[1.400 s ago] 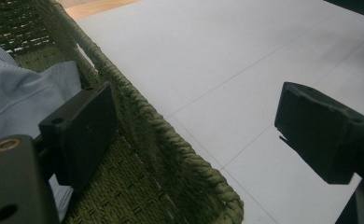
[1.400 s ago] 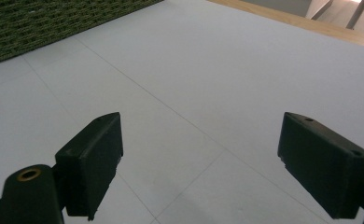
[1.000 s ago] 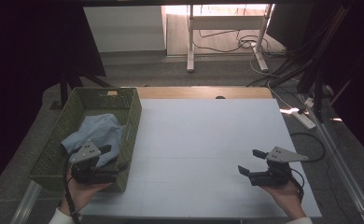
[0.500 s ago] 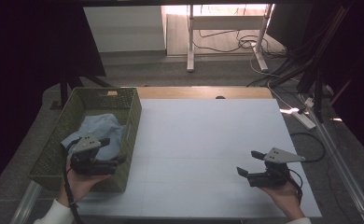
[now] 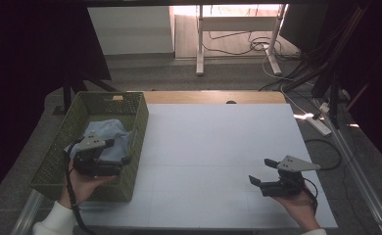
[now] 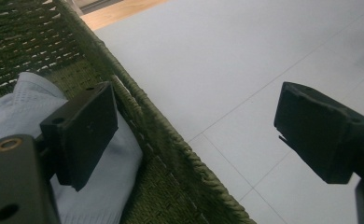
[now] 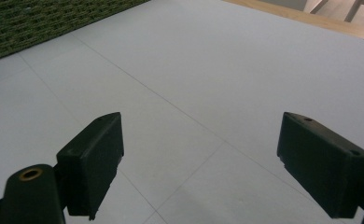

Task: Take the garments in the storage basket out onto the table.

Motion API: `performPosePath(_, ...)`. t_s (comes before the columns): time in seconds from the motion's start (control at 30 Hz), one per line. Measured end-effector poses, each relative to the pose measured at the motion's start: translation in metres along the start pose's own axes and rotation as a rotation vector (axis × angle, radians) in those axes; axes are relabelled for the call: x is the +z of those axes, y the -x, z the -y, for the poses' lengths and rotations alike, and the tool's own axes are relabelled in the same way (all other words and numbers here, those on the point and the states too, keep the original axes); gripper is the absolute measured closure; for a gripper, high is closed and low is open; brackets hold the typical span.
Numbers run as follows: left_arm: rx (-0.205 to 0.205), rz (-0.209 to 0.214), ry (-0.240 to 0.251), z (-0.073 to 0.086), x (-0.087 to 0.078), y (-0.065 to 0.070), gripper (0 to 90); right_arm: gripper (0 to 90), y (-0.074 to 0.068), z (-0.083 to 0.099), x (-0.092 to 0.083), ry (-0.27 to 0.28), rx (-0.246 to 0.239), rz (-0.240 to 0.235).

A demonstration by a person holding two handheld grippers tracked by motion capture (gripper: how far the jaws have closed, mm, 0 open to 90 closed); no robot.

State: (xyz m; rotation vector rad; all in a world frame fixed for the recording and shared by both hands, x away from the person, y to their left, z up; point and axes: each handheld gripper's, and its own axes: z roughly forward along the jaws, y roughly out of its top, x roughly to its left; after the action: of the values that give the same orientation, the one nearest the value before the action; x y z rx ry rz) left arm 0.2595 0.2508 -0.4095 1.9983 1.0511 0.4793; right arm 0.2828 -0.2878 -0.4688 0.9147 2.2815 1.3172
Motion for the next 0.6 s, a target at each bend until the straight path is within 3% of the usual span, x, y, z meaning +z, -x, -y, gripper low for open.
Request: performPosePath(0.6, -0.010, -0.034, -0.015, -0.014, 0.002, -0.024, 13.6, 15.0, 0.002, 0.001, 0.002, -0.014, -0.003, 0.008)
